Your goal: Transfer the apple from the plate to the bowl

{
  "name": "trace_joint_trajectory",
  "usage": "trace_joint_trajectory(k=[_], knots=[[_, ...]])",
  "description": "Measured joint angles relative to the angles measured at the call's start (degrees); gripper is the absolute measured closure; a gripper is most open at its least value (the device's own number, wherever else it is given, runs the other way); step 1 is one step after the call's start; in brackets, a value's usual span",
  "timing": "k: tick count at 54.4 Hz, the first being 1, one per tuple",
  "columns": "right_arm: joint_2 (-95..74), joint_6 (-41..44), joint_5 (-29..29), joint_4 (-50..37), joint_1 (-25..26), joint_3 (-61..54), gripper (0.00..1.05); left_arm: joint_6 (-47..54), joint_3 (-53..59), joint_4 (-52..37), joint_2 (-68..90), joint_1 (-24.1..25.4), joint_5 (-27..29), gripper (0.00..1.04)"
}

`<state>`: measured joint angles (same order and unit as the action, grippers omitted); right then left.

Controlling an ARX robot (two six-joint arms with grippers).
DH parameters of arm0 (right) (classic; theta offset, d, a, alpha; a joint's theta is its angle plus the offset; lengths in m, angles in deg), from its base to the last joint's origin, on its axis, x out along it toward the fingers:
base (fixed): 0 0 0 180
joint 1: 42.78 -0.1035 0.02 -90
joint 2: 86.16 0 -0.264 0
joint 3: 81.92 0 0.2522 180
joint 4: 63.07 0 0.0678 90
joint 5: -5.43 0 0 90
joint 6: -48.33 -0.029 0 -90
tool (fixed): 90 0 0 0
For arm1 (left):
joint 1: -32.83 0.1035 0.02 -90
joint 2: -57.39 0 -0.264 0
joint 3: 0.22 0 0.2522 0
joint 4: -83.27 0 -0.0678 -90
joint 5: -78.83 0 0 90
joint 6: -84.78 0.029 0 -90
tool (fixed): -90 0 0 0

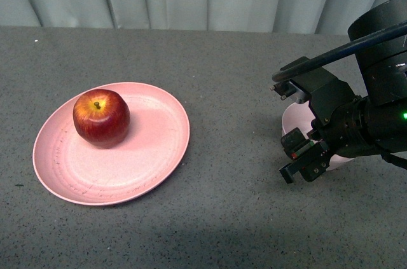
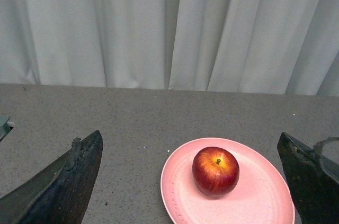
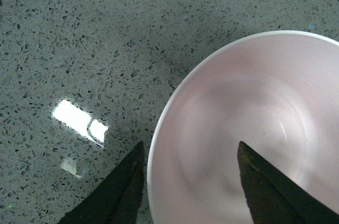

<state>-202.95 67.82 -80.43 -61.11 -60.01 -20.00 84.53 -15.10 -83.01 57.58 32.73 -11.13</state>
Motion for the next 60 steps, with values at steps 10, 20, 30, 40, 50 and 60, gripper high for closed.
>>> trace_joint_trajectory(k=[10,20,30,40,50,60], knots=[[-0.04,0.00,0.28,0.00,0.02,0.00,0.91,0.00,0.00,0.00,0.00,0.00,0.00,0.07],[-0.04,-0.02,0.37,0.04,0.00,0.00,1.04,-0.02,0.00,0.00,0.00,0.00,0.00,0.07],[0.77,0.42,-0.13,1.38,-0.46,0.00,1.04,-0.02,0.00,0.00,0.00,0.00,0.00,0.07],[6.03,0.26,6.49,2.43,-3.13,0.17,1.04,0.00,0.00,0.00,0.00,0.00,-0.02,0.07],[6.95,0.04,10.01,1.27,-8.48,2.08,1.04,0.00,0.00,0.00,0.00,0.00,0.00,0.07],[4.09,-0.22,10.38,1.31,-11.17,3.50,1.04,0.00,0.00,0.00,0.00,0.00,0.00,0.07]])
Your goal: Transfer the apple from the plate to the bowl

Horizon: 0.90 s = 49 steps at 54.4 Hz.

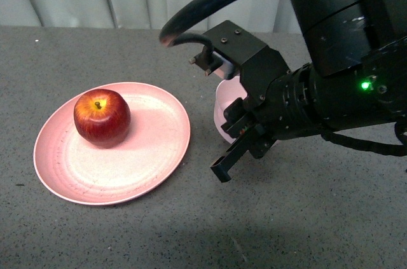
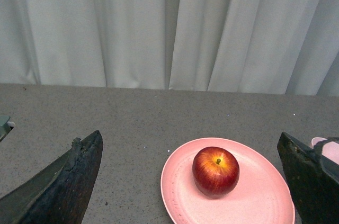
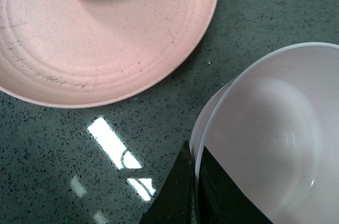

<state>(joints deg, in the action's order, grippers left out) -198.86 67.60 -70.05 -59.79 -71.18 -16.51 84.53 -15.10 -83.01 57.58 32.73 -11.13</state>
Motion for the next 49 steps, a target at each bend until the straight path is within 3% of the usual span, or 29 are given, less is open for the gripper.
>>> trace_joint_trajectory(k=[24,32,42,49], knots=[[-6.56,0.50,0.87,-0.70,-2.34,3.89,1.03,0.00,0.00,0.00,0.00,0.00,0.00,0.07],[-5.95,-0.52,1.70,-4.57,-1.95,2.82,0.73,-0.02,0.00,0.00,0.00,0.00,0.00,0.07],[-2.38,-3.23,1.60,-12.44,-0.42,-2.05,0.46,0.00,0.00,0.00,0.00,0.00,0.00,0.07],[2.97,-5.22,-3.78,-20.35,1.44,-7.13,0.25,0.00,0.00,0.00,0.00,0.00,-0.02,0.07]])
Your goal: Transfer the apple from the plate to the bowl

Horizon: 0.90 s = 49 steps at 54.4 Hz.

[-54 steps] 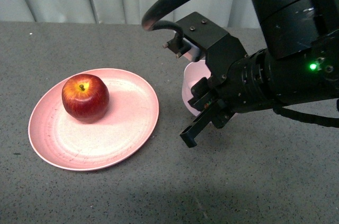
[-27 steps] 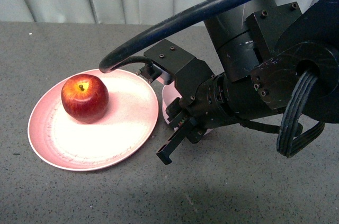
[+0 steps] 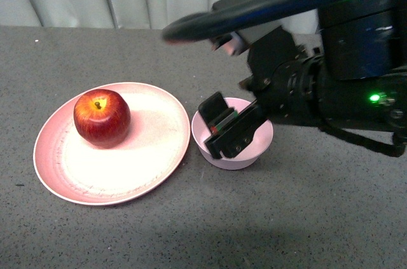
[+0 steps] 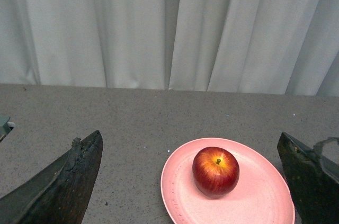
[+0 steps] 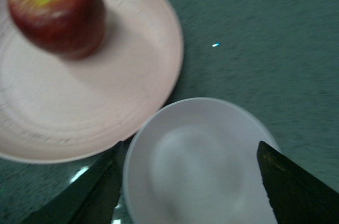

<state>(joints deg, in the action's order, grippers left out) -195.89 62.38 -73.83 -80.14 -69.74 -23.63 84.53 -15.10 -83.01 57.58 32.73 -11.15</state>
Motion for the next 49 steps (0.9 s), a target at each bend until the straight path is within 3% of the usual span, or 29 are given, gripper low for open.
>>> trace_joint_trajectory(k=[7,18,24,27,32,49], knots=[[6.58,-0.63,-7.56,-8.72,2.49,-6.64,0.08,0.00,0.00,0.00,0.00,0.00,0.02,0.07],[19.80,-0.20,-18.58,-16.35,8.63,-18.40,0.09,-0.02,0.00,0.00,0.00,0.00,0.02,0.07],[27.02,-1.88,-20.79,-17.79,11.85,-24.35,0.10,0.00,0.00,0.00,0.00,0.00,0.02,0.07],[28.13,-5.16,-23.89,-25.22,12.39,-27.71,0.18,-0.02,0.00,0.00,0.00,0.00,0.02,0.07],[30.91,-10.05,-23.28,-33.38,14.01,-31.82,0.34,-0.02,0.00,0.00,0.00,0.00,0.00,0.07],[46.25,-13.07,-18.16,-26.36,19.32,-39.43,0.91,0.00,0.00,0.00,0.00,0.00,0.02,0.07]])
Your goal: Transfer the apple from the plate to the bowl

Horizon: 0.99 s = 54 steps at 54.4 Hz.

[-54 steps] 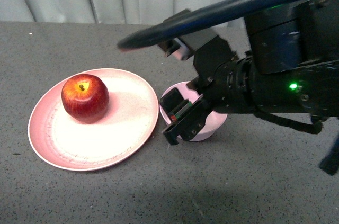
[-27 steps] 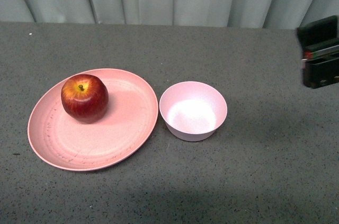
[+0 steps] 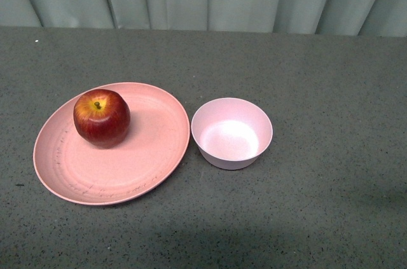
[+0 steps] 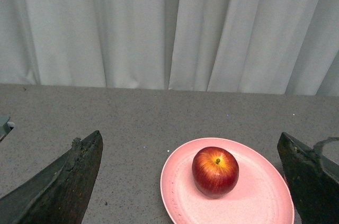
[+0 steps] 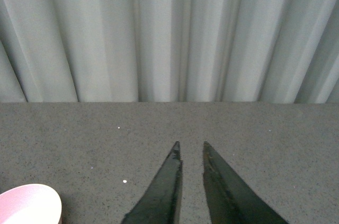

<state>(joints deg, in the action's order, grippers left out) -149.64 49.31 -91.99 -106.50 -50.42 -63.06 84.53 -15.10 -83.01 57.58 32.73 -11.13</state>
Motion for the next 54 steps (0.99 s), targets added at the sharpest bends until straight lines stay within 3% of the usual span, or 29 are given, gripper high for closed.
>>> trace_joint_trajectory(k=[3,12,20,54], knots=[[3.45,-0.07,0.83,2.34,0.90,-1.01,1.03,0.00,0.00,0.00,0.00,0.00,0.00,0.07],[10.99,-0.24,2.47,7.98,2.47,-2.75,1.04,0.00,0.00,0.00,0.00,0.00,0.00,0.07],[18.58,-0.37,6.95,14.29,7.34,-4.04,1.04,0.00,0.00,0.00,0.00,0.00,0.00,0.07],[40.96,-0.37,7.34,34.62,7.50,-4.81,1.04,-0.02,0.00,0.00,0.00,0.00,0.00,0.07]])
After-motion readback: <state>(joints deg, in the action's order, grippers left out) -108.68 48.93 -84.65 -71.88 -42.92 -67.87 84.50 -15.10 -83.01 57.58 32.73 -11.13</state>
